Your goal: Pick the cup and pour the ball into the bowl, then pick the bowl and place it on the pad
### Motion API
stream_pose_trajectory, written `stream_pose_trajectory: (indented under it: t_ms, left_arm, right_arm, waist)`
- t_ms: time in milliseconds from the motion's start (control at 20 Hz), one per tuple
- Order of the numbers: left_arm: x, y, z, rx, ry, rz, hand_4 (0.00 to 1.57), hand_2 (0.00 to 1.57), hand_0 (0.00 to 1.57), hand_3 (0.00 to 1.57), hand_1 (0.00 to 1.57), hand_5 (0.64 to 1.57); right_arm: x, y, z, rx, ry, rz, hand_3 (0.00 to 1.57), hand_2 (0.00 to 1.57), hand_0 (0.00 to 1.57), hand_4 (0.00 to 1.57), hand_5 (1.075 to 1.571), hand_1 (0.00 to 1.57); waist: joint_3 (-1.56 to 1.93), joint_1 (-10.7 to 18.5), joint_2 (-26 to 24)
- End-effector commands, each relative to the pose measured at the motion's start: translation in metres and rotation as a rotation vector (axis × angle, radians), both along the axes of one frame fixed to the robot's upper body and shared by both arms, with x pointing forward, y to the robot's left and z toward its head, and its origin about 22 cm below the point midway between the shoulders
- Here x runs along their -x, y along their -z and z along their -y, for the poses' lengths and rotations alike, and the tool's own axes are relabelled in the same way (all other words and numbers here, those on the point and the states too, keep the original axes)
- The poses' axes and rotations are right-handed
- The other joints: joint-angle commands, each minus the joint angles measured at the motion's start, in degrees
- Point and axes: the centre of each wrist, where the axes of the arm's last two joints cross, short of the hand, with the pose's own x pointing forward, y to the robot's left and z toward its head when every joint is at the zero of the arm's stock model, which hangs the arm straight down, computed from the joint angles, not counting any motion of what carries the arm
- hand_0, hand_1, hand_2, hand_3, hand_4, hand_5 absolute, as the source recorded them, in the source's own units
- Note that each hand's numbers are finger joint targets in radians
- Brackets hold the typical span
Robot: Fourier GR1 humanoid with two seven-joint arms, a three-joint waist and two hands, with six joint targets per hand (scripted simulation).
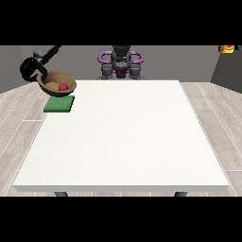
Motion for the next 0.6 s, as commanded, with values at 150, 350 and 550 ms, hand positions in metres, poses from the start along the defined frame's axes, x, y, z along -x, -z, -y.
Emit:
stream_pose_trajectory:
  t_ms: [150,350,550]
  left_arm:
    - [0.013,0.012,-0.017,-0.017,-0.006,0.009,1.22,0.0,0.0,0.0,0.0,1.553]
    - [0.013,0.015,-0.025,-0.01,-0.032,0.043,1.21,0.0,0.0,0.0,0.0,1.553]
    - [0.013,-0.001,-0.014,-0.041,-0.007,0.057,1.21,0.0,0.0,0.0,0.0,1.555]
  right_arm:
    - [0.009,0.011,0.017,-0.034,0.035,0.021,0.49,1.57,1.57,1.07,1.568,1.57]
    - [-0.006,0.026,-0.012,-0.094,-0.026,0.038,0.44,1.57,1.57,1.06,1.569,1.57]
    - [0.001,0.044,-0.002,-0.142,0.002,0.046,0.54,1.57,1.57,1.02,1.571,1.57]
  waist:
    - [0.04,0.94,2.34]
    - [0.01,-0.91,3.42]
    - [0.06,1.32,3.97]
